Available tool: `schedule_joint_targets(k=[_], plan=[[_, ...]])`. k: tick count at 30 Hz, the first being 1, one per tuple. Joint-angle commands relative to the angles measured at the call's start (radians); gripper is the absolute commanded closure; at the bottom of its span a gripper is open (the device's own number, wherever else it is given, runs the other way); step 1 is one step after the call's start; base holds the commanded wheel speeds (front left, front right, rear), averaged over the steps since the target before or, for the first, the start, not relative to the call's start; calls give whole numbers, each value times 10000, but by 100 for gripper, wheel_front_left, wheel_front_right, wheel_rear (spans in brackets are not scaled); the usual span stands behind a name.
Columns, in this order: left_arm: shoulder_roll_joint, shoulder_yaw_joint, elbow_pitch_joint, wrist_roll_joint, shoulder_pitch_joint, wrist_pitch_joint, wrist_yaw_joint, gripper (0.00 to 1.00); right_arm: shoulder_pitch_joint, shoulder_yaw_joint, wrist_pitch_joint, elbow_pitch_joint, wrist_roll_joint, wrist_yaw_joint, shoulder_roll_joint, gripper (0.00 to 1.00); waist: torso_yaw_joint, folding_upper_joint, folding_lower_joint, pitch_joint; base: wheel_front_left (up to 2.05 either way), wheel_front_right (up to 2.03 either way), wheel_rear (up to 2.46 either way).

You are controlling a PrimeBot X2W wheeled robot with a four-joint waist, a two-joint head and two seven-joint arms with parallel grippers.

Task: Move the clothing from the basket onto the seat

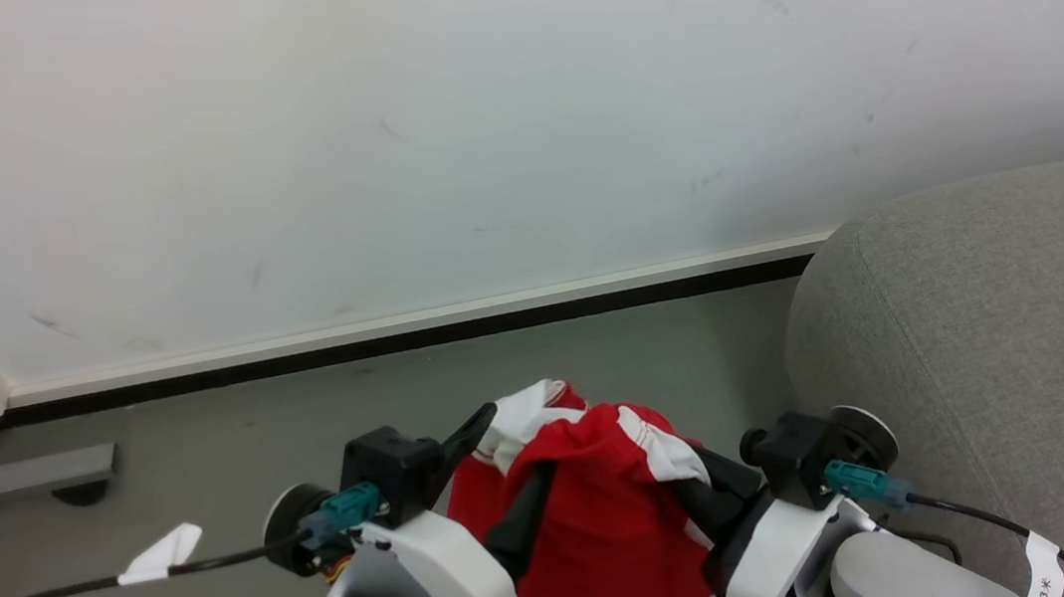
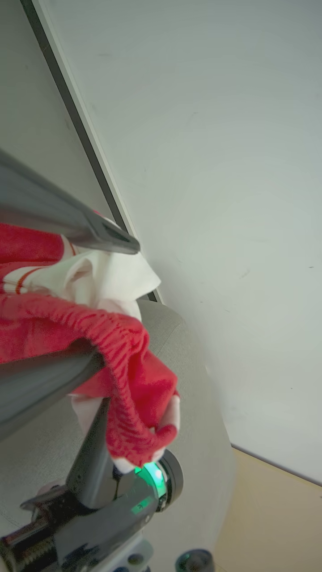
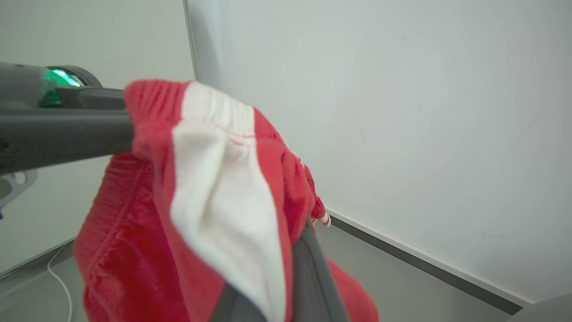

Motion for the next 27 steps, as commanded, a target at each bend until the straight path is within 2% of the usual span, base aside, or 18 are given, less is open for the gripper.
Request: schedule_joint_targets(k=[1,18,27], plan=[[51,12,25,-32,155,-70,67,0,80,-91,1,-106,-4,-21,-52,100,4,-1,-1,3,0,0,0],[68,-189,222,-112,600,-434,92,0,115,-1207,1,-470,-348,-21,-456,100,-116,-1,-1,43,0,0,0],[28,-359,256,-131,677,-552,62,0,121,-1874,3,-704,-610,-21,-745,100,-798,-1,-1,113,0,0,0]])
